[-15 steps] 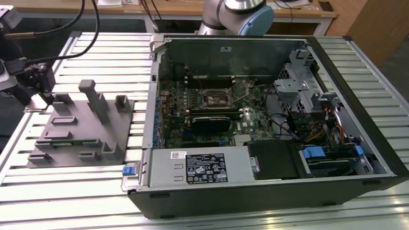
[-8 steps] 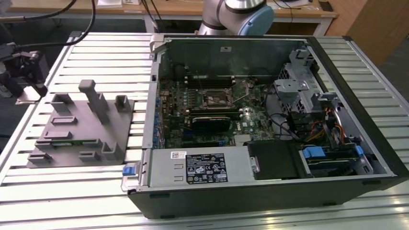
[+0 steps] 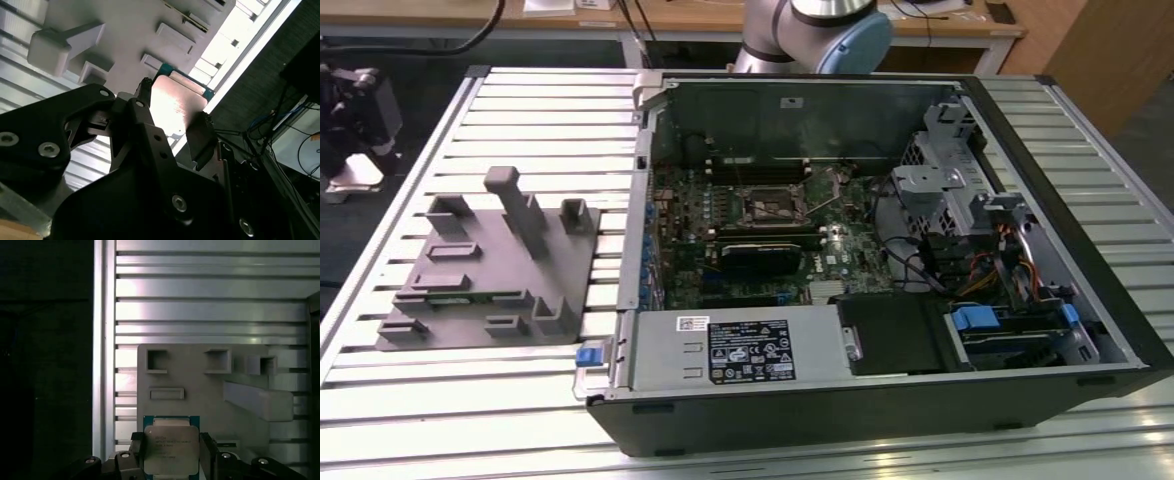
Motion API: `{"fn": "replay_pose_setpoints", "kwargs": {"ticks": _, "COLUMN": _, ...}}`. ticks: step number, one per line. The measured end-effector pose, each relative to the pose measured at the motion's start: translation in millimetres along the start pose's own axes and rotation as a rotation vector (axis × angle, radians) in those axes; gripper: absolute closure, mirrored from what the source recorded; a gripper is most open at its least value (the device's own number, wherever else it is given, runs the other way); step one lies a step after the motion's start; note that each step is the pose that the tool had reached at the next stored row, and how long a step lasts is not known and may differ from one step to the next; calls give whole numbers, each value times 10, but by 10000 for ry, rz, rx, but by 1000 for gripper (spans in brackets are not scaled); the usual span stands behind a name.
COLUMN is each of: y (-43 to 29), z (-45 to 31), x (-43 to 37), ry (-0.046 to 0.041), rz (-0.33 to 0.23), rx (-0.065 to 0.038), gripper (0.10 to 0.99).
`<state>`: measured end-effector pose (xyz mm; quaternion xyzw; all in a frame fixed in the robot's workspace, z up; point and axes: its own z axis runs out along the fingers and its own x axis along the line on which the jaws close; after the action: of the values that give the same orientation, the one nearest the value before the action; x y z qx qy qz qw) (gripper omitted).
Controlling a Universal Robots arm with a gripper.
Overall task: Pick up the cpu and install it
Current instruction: 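Pick up the cpu and move it towards the insertion slot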
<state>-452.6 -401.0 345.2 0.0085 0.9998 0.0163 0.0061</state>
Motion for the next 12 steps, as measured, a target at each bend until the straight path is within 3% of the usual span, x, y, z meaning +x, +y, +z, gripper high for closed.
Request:
{"fn": "replay_pose_setpoints", "kwargs": {"ticks": 9, "y": 13, "z": -413, "x": -5, "ry": 1, "rz": 1, "rx": 1, "gripper": 557}}
{"fn": "replay_pose_setpoints", "kwargs": {"ticks": 10, "y": 14, "z": -449, "x": -5, "ry": 3, "rz": 1, "rx": 2, "gripper": 557}}
{"fn": "replay_pose_setpoints", "kwargs": {"ticks": 12, "y": 15, "z": -453, "x": -5, "ry": 0, "rz": 2, "rx": -1, "gripper": 557}}
